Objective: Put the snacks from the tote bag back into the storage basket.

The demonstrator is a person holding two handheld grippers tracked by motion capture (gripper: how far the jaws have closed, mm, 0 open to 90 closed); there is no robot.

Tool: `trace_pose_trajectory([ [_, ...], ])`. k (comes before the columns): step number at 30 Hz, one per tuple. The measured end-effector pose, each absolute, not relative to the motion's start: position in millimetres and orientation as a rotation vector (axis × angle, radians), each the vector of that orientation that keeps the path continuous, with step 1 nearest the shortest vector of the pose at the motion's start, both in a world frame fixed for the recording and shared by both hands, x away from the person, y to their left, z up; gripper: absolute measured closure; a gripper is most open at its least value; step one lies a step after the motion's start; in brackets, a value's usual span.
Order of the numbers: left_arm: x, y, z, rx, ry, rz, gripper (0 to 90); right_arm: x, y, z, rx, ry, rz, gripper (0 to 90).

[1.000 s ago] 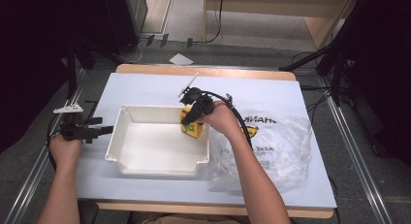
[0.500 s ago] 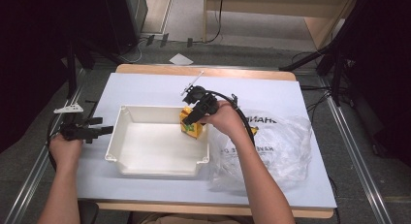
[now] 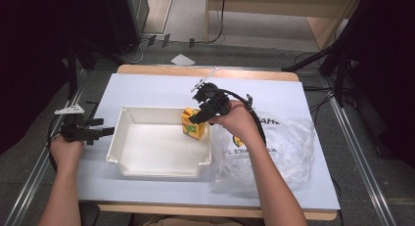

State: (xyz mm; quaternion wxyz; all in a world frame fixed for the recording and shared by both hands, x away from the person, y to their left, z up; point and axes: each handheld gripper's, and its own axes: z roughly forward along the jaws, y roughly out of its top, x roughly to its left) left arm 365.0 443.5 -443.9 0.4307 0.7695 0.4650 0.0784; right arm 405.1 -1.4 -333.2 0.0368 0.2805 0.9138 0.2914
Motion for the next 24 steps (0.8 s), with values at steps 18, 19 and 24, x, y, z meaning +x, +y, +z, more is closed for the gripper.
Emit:
trace_pose_trajectory([
  [18, 364.7, 444.2, -443.8, 1.918, 1.158, 0.196, 16.2, 377.3, -14.0, -331.1, 0.857, 2.767, 1.09, 45.1],
  [19, 364.7, 444.2, -443.8, 1.918, 1.159, 0.196, 16.3, 375.1, -13.5, -332.6, 0.854, 2.764, 1.094, 45.8],
  [24, 364.7, 442.9, -443.4, 1.922, 1.159, 0.195, 16.3, 367.0, -12.5, -341.3, 0.832, 2.751, 1.107, 49.5],
])
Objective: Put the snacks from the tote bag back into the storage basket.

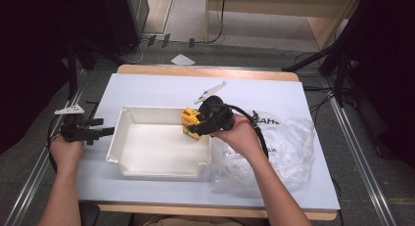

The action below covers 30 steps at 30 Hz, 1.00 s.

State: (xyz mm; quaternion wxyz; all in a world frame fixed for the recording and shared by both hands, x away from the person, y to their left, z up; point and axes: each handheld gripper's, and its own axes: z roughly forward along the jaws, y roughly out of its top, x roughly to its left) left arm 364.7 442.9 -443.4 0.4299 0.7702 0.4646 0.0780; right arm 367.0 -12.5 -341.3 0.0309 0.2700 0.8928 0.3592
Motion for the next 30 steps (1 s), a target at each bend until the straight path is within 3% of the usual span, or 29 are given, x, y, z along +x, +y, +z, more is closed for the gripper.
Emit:
trace_pose_trajectory([
  [13, 364.4, 444.4, -443.1, 1.915, 1.158, 0.196, 16.3, 360.1, -13.7, -359.1, 0.829, 2.736, 1.179, 58.7],
  [18, 364.3, 444.8, -442.8, 1.914, 1.157, 0.194, 16.3, 359.3, -11.5, -366.4, 0.838, 2.74, 1.179, 67.1],
  [23, 364.7, 444.8, -442.9, 1.912, 1.157, 0.195, 16.2, 359.0, -10.2, -375.7, 0.843, 2.734, 1.145, 82.1],
  [30, 365.0, 444.7, -443.0, 1.911, 1.157, 0.195, 16.3, 363.8, -13.3, -385.6, 0.89, 2.709, 1.137, 85.8],
])
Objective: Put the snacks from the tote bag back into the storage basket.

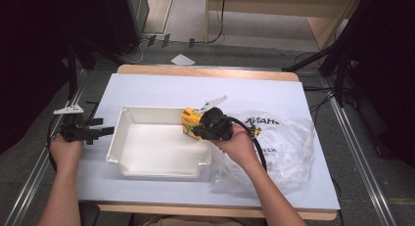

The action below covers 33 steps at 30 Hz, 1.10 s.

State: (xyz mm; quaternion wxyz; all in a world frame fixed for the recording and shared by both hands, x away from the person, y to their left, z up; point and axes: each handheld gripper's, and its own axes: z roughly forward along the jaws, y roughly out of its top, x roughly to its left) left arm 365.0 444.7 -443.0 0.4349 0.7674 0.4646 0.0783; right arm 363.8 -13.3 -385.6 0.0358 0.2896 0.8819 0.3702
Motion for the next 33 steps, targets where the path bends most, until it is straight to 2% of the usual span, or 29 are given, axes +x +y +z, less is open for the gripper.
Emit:
trace_pose_trajectory([
  [5, 365.0, 444.7, -443.0, 1.911, 1.157, 0.196, 16.3, 365.8, -12.7, -390.2, 0.88, 2.709, 1.11, 90.0],
  [33, 365.8, 443.8, -443.5, 1.916, 1.155, 0.191, 16.3, 373.8, -13.1, -402.5, 0.952, 2.731, 1.023, 90.0],
])
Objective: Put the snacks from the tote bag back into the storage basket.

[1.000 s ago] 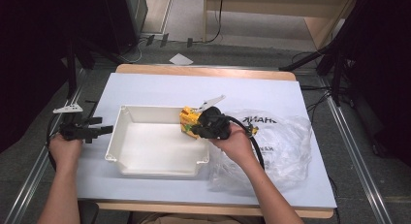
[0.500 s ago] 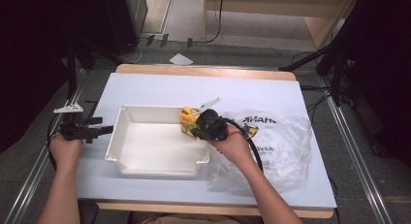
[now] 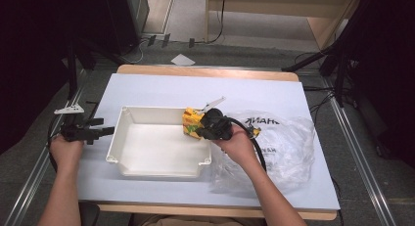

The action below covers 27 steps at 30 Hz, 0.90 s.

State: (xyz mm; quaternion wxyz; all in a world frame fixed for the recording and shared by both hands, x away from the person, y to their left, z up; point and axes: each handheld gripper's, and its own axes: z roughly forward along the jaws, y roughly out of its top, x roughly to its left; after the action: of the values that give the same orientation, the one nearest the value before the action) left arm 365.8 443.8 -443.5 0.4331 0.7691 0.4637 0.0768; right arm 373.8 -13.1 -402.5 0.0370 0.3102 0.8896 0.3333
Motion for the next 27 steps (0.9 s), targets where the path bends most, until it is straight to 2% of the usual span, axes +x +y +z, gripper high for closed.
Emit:
trace_pose_trajectory([
  [27, 365.7, 443.3, -443.4, 1.92, 1.153, 0.192, 16.3, 382.8, -24.8, -398.4, 0.986, 2.699, 1.041, 89.0],
])
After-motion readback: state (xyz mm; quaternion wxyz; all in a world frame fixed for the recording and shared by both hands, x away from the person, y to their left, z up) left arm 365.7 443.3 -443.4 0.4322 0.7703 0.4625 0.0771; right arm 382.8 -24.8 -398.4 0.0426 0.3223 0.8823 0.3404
